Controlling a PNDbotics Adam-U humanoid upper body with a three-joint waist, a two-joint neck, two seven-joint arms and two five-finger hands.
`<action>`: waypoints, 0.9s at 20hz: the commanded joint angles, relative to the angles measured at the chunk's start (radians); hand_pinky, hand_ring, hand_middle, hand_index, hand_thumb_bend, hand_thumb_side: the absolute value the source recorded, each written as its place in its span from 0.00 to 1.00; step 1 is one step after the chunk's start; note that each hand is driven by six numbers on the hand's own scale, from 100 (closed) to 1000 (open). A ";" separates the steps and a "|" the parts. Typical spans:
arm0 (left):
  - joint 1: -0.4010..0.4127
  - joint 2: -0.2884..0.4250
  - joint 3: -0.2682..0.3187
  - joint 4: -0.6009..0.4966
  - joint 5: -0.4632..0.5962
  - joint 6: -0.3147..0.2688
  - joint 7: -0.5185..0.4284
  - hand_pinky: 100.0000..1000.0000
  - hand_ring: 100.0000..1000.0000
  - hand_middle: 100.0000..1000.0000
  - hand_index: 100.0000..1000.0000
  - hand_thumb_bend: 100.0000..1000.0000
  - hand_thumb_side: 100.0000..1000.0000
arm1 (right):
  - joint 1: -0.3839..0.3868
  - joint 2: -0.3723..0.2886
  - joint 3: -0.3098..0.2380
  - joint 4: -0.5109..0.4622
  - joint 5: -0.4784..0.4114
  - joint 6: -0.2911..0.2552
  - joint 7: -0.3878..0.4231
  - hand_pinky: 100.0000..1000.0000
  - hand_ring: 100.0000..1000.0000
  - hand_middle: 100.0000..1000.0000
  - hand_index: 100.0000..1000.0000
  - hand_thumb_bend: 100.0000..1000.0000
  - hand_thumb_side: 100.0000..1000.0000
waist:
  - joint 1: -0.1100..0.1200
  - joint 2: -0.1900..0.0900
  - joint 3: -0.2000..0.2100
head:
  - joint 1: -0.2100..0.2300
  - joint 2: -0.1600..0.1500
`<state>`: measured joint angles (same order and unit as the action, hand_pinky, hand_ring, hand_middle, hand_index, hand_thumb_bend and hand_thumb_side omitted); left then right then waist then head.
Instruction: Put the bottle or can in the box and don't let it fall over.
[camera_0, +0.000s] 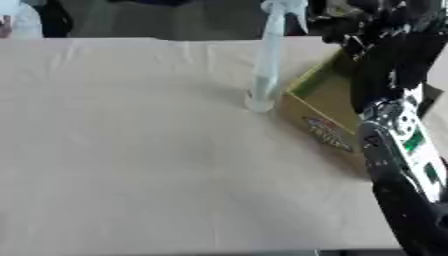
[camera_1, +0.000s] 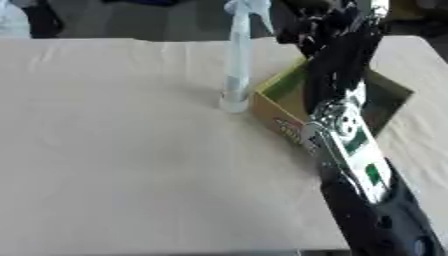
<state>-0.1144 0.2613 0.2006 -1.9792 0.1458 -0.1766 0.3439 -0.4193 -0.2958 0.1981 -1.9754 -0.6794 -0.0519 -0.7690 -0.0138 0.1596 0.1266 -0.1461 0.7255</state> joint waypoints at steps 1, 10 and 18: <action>-0.003 0.017 0.005 -0.021 0.004 -0.001 -0.004 0.90 0.97 0.75 0.84 0.45 0.72 | -0.022 -0.004 0.015 -0.025 -0.197 -0.034 -0.097 0.00 0.00 0.08 1.00 0.44 1.00 | 0.002 -0.016 0.001 | -0.001 -0.012; -0.003 0.017 0.003 -0.021 0.002 0.001 -0.005 0.90 0.97 0.75 0.84 0.45 0.71 | -0.006 0.002 0.018 -0.025 -0.453 -0.124 -0.138 0.00 0.00 0.02 1.00 0.46 1.00 | 0.004 -0.015 -0.004 | -0.006 -0.019; -0.002 0.015 0.003 -0.021 0.003 0.002 -0.006 0.90 0.97 0.75 0.84 0.45 0.71 | -0.007 0.031 0.047 0.001 -0.471 -0.113 -0.138 0.00 0.00 0.00 1.00 0.46 1.00 | 0.002 -0.015 0.000 | -0.020 -0.028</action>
<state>-0.1139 0.2613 0.2003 -1.9792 0.1460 -0.1734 0.3407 -0.4128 -0.2615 0.2422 -1.9677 -1.1396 -0.1665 -0.9065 -0.0149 0.1595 0.1245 -0.1620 0.7089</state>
